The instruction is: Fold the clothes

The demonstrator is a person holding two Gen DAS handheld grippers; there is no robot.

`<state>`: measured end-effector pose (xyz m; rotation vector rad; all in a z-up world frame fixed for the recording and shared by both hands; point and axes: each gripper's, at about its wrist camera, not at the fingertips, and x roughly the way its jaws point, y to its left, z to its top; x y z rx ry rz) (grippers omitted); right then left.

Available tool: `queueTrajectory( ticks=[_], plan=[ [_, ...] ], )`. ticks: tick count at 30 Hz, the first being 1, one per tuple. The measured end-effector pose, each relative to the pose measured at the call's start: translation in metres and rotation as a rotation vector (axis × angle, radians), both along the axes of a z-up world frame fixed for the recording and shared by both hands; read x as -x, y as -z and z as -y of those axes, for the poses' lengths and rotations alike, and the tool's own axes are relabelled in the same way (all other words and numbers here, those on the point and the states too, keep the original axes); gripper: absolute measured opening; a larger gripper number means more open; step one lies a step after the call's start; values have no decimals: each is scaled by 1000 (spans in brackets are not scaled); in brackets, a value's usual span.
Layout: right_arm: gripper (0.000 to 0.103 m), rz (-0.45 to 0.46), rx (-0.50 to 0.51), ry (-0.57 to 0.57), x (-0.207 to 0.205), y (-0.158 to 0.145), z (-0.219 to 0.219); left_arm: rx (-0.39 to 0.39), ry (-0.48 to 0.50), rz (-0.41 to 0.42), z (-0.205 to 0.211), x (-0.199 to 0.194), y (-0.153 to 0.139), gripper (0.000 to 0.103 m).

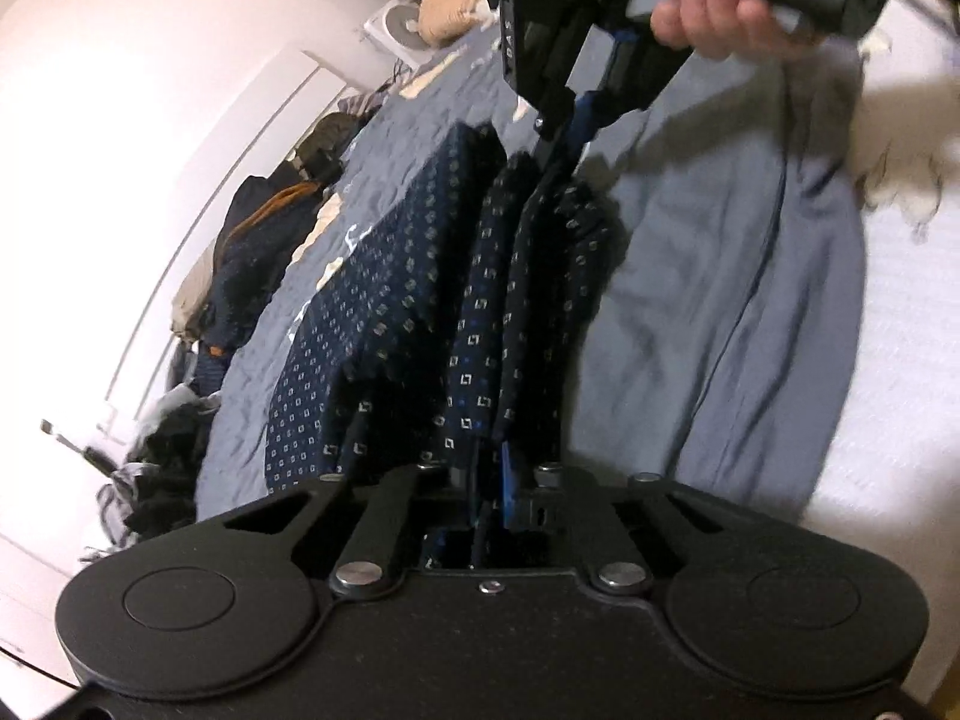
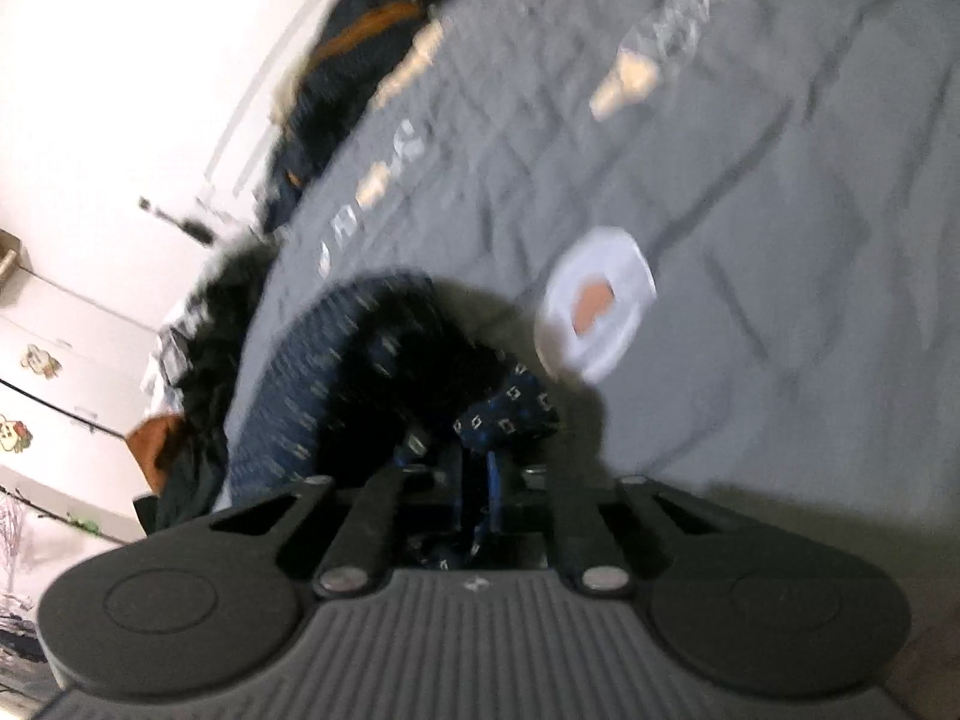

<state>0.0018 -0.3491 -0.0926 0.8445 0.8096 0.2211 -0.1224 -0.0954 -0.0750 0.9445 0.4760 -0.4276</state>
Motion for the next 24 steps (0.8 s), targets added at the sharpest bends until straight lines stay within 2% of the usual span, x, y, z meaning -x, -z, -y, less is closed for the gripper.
queueTrajectory(
  ticks=[2, 5, 7, 10, 13, 19, 22, 24],
  plan=[
    [2, 82, 12, -1, 3, -16, 1, 1, -7, -6, -1, -1, 2, 8],
    [2, 132, 5, -33, 1, -26, 0, -14, -9, -8, 0, -2, 7, 11],
    [4, 100, 11, -66, -2, -23, -1, -16, 1, -8, 3, 0, 8, 12],
    [6, 60, -15, -82, -4, -17, 2, -19, 4, -11, 5, 0, 10, 19],
    [8, 24, 4, -136, -2, -19, -1, -15, -16, -22, 4, -4, 9, 19],
    [13, 39, 175, -308, 16, -30, -23, 3, -37, -36, 2, -7, 6, 20],
    [23, 78, 312, -328, 20, -29, -35, -4, -32, -22, 3, -5, 6, 29],
    [26, 103, 382, -360, 20, -28, -42, -3, -29, -12, 4, -4, 6, 32]
  ],
)
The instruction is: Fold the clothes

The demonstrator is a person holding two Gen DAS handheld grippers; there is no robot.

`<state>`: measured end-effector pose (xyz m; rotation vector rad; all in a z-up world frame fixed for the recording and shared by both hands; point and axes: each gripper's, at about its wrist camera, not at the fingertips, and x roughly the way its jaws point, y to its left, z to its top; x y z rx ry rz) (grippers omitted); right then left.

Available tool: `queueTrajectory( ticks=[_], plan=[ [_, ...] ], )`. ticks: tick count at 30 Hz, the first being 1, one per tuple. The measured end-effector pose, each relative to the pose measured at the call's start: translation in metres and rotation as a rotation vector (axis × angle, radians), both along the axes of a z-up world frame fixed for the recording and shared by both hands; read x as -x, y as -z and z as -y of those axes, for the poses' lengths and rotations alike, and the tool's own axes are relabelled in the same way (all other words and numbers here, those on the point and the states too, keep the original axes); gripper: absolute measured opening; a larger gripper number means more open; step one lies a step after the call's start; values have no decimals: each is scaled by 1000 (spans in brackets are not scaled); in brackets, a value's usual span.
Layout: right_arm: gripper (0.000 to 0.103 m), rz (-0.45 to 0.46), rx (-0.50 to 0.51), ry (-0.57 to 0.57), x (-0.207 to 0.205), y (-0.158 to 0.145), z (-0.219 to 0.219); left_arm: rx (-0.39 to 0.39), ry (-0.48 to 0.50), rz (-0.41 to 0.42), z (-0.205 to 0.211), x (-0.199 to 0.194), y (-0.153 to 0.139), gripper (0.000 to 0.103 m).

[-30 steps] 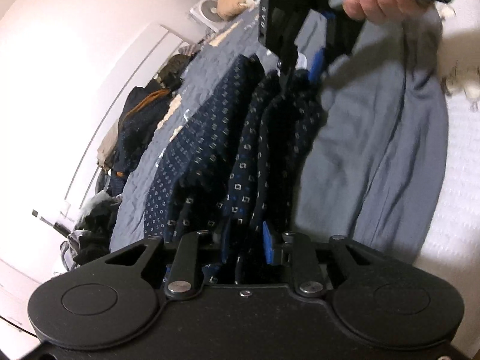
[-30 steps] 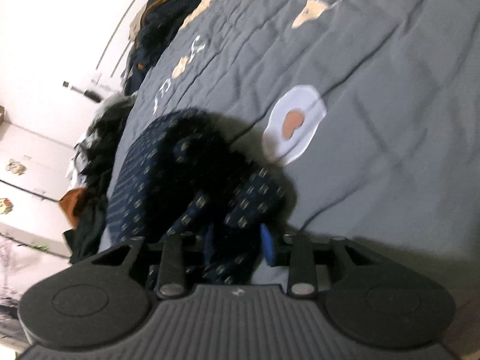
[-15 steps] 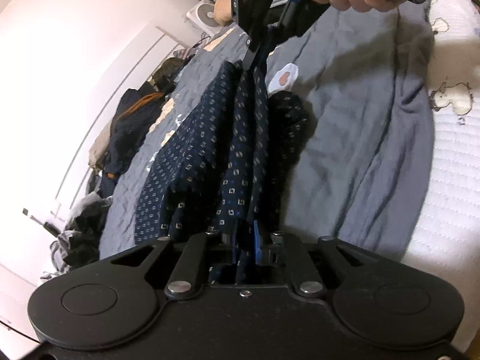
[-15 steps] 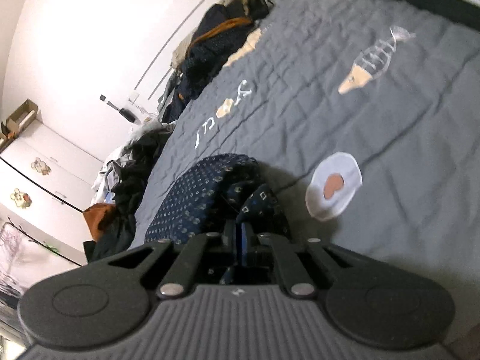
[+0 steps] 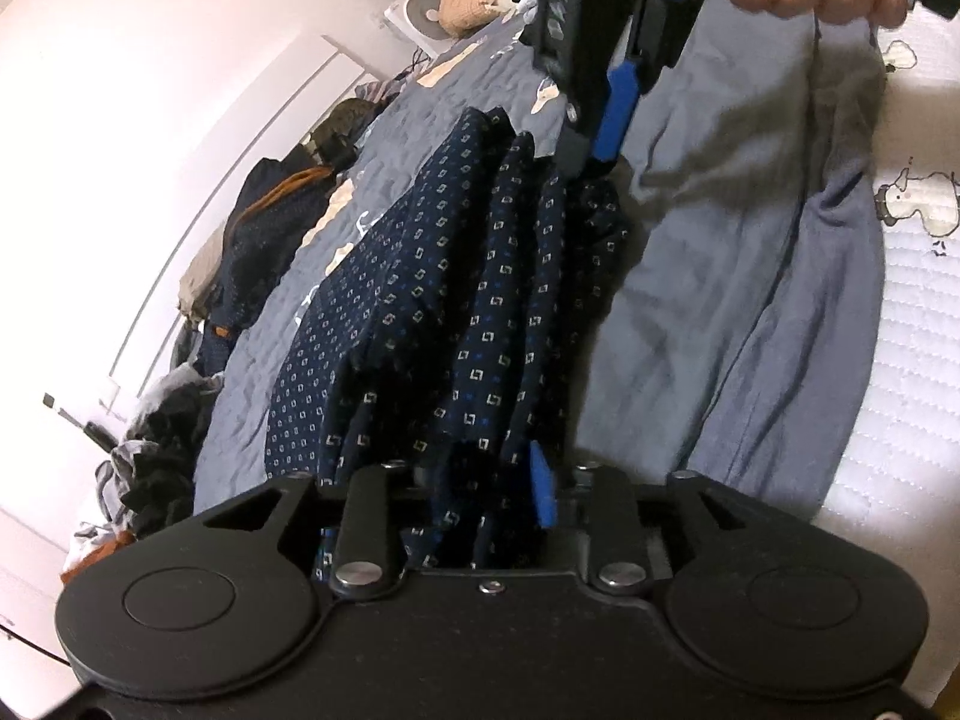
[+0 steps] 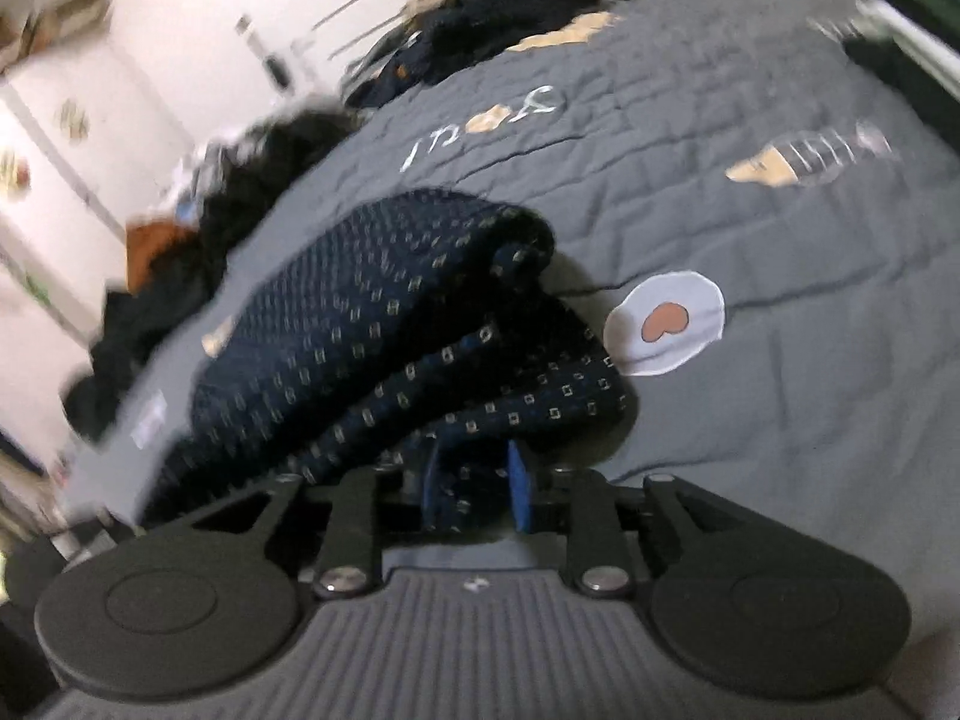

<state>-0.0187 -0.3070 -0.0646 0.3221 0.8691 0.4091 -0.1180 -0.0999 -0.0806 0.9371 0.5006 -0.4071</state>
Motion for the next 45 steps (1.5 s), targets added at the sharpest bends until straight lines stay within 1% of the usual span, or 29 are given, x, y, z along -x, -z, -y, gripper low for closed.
queueTrajectory(
  ticks=[3, 6, 10, 14, 15, 17, 18, 20, 22, 24, 26, 30, 31, 32, 34, 37, 39, 42, 45],
  plan=[
    [30, 37, 58, -45, 1, 2, -10, -1, 7, -3, 2, 0, 1, 32],
    [31, 64, 100, -67, -1, 6, -19, -2, 13, -7, 4, 1, 1, 32],
    [35, 64, 176, -112, -6, 16, -32, -2, 15, -12, 4, 1, 2, 34],
    [34, 89, 223, -153, -2, 18, -37, -4, 13, -15, 3, 0, 2, 36],
    [30, 83, 225, -158, -2, 19, -37, -3, 12, -16, 3, 0, 2, 36],
    [16, 71, 207, -147, -3, 18, -33, -3, 10, -18, 3, -1, 2, 36],
    [6, 63, 194, -130, -4, 18, -29, -4, 9, -20, 3, -1, 2, 36],
    [5, 54, 159, -66, -6, 15, -18, -4, 7, -23, 2, -2, 2, 36],
    [4, 31, 97, -18, -9, 12, -3, -7, 4, -26, 2, -2, 3, 36],
    [4, 29, 77, 17, -11, 11, 5, -11, 1, -29, 1, -3, 3, 36],
    [4, -5, 45, 39, -13, 15, 9, -9, -1, -33, 1, -4, 3, 36],
    [4, -131, -7, 23, -20, 26, 18, -15, 10, -30, 1, -3, 4, 37],
    [6, -157, -19, 26, -22, 29, 21, -17, 14, -29, 1, -3, 4, 39],
    [7, -163, -42, 56, -22, 31, 26, -20, 18, -28, 1, -3, 5, 41],
    [8, -173, -114, 74, -22, 31, 33, -25, 29, -25, 2, -2, 5, 41],
    [11, -140, -147, 73, -20, 23, 33, -16, 33, -25, 4, -1, 5, 41],
    [13, -131, -145, 82, -20, 21, 32, -10, 33, -25, 4, -1, 4, 41],
    [22, -126, -99, 106, -22, 27, 26, -18, 36, -26, 5, 0, 6, 41],
    [27, -105, -106, 90, -25, 32, 19, -18, 36, -26, 4, 2, 5, 42]
  ],
)
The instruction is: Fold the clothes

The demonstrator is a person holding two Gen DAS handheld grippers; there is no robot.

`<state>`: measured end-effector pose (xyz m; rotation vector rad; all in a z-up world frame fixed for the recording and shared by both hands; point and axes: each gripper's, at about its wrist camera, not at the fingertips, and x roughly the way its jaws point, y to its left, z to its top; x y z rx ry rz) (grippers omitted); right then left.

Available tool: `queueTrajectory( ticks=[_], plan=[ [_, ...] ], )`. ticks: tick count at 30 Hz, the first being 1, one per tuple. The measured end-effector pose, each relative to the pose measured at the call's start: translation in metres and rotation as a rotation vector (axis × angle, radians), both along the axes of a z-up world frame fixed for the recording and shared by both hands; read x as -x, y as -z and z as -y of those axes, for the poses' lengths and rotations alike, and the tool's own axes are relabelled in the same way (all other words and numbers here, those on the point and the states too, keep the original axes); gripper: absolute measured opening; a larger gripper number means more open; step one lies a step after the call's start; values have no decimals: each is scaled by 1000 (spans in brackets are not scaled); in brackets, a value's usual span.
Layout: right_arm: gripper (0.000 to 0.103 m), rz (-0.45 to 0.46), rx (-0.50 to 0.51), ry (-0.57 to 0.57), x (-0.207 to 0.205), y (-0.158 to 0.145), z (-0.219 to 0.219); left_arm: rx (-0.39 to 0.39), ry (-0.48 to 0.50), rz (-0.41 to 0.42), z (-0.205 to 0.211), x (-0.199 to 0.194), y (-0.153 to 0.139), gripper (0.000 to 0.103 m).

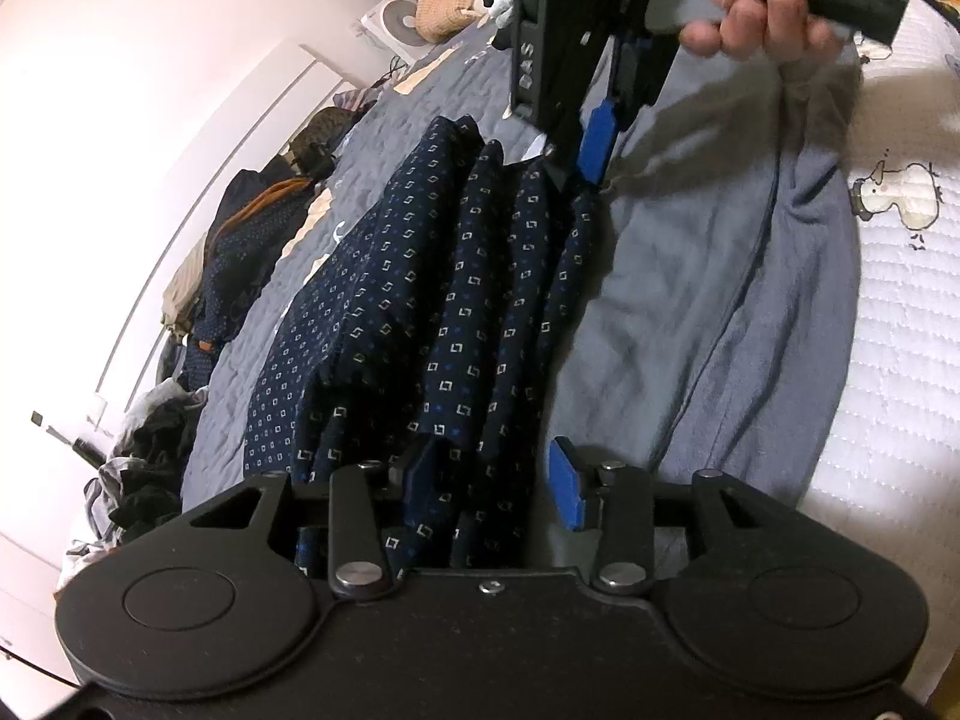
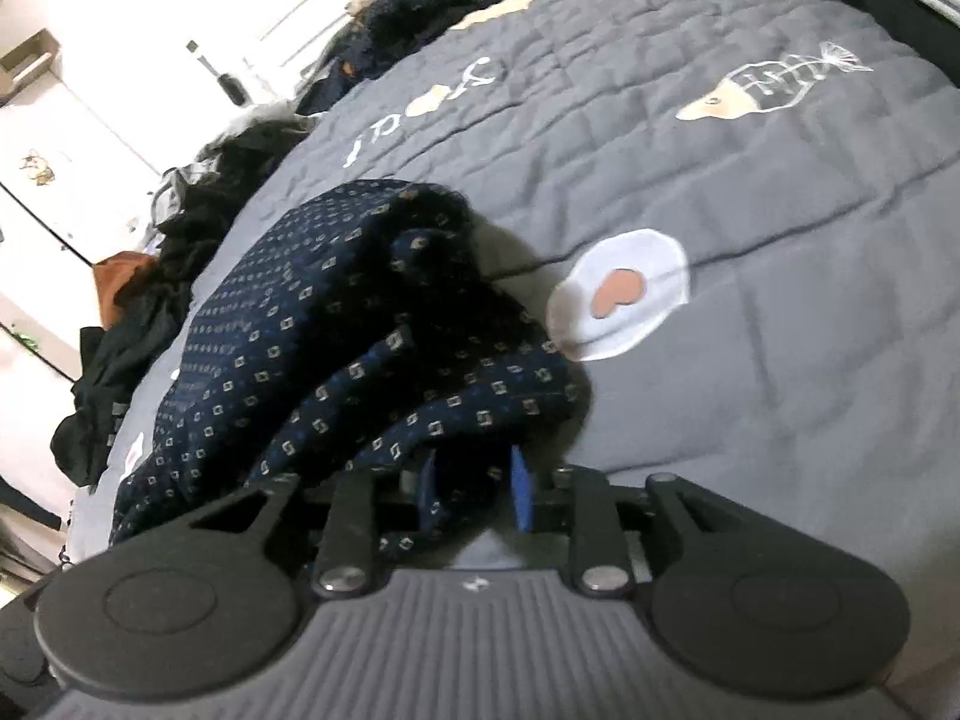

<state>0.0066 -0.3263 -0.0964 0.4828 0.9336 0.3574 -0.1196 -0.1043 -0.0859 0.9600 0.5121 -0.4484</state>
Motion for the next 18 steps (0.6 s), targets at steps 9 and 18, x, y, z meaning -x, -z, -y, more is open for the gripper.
queueTrajectory(
  ticks=[9, 18],
  plan=[
    [6, -52, -55, 106, -1, 4, 16, 3, -2, -8, -1, 1, -1, 42],
    [5, -14, -146, 251, 8, -19, 66, 31, -9, 2, -3, 1, -7, 42]
  ],
)
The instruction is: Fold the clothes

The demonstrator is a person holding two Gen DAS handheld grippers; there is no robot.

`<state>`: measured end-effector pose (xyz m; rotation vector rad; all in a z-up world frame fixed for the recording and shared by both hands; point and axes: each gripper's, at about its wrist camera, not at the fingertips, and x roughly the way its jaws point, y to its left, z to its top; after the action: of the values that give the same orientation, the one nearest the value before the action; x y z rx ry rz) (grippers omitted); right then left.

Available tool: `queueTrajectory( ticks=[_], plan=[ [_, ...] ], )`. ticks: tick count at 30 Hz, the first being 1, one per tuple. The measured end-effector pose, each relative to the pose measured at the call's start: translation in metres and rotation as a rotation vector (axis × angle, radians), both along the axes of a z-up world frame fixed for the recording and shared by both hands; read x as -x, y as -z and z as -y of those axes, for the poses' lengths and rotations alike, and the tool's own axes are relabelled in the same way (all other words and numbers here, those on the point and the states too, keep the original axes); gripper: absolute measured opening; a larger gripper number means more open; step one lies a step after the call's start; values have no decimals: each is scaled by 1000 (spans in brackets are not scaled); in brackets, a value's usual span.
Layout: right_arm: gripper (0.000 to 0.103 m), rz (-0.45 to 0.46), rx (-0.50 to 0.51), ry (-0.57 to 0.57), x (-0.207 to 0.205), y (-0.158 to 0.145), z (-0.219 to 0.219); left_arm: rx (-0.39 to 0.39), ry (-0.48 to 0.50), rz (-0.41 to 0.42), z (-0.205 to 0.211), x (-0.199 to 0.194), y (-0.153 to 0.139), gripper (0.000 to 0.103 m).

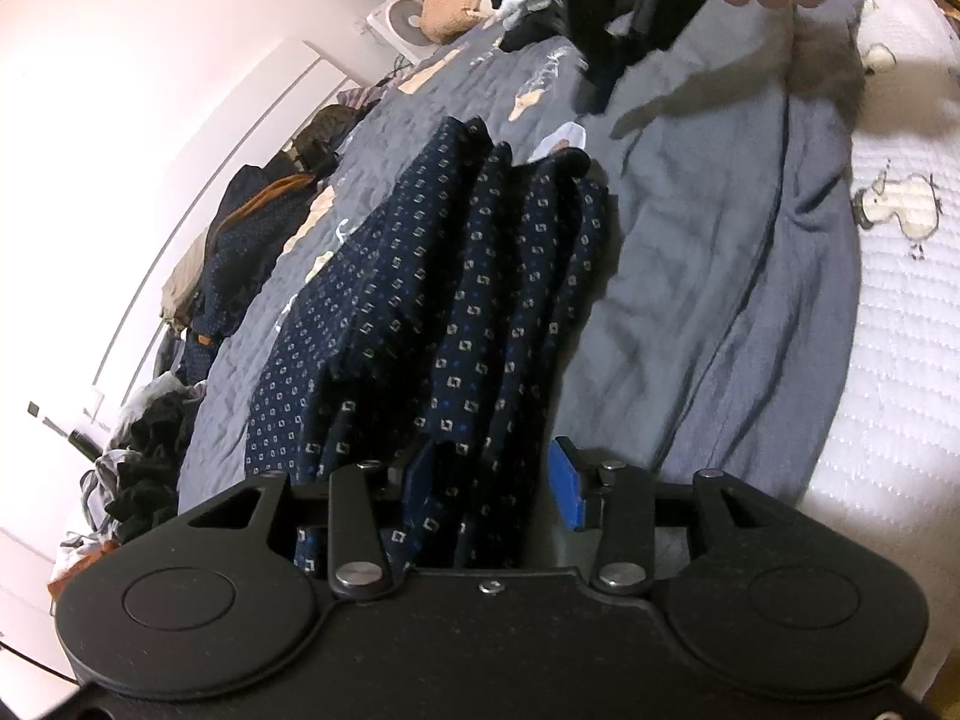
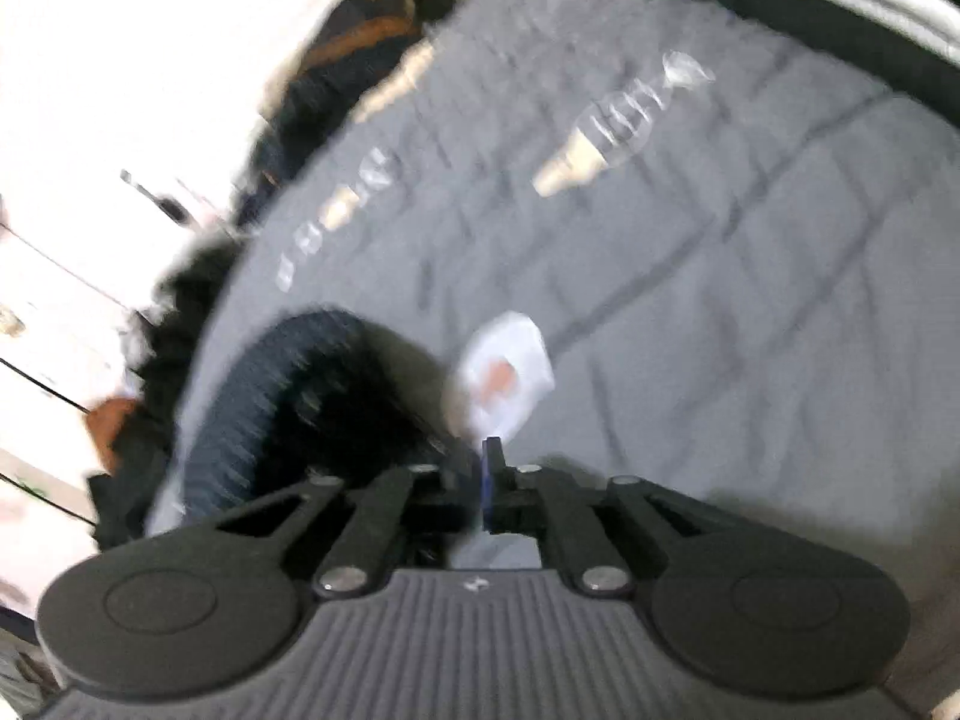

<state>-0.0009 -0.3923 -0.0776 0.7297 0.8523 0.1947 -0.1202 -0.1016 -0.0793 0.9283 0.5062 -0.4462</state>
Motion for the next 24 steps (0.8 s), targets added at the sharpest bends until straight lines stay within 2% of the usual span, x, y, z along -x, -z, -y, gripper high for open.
queueTrajectory(
  ticks=[2, 5, 7, 8, 12, 16, 20, 24],
  plan=[
    [6, 24, -65, -31, -1, -5, -3, 10, -2, 11, 0, 1, -2, 42],
    [16, 21, -146, -71, -5, -6, -14, 22, -8, 31, 0, 1, -6, 42],
    [31, 11, -168, -80, -8, -3, -23, 44, -17, 49, -2, 0, -10, 42],
    [33, 7, -185, -74, -9, -1, -25, 57, -25, 60, -4, -1, -13, 42],
    [38, 6, -290, -35, -15, 2, -26, 100, -65, 94, -12, -7, -24, 42],
    [43, 40, -315, -5, -18, -5, -24, 131, -108, 118, -21, -14, -32, 43],
    [46, 49, -334, -1, -24, -4, -26, 113, -128, 126, -27, -22, -31, 44],
    [49, 45, -320, 4, -31, -3, -34, 68, -137, 100, -29, -31, -23, 44]
  ],
)
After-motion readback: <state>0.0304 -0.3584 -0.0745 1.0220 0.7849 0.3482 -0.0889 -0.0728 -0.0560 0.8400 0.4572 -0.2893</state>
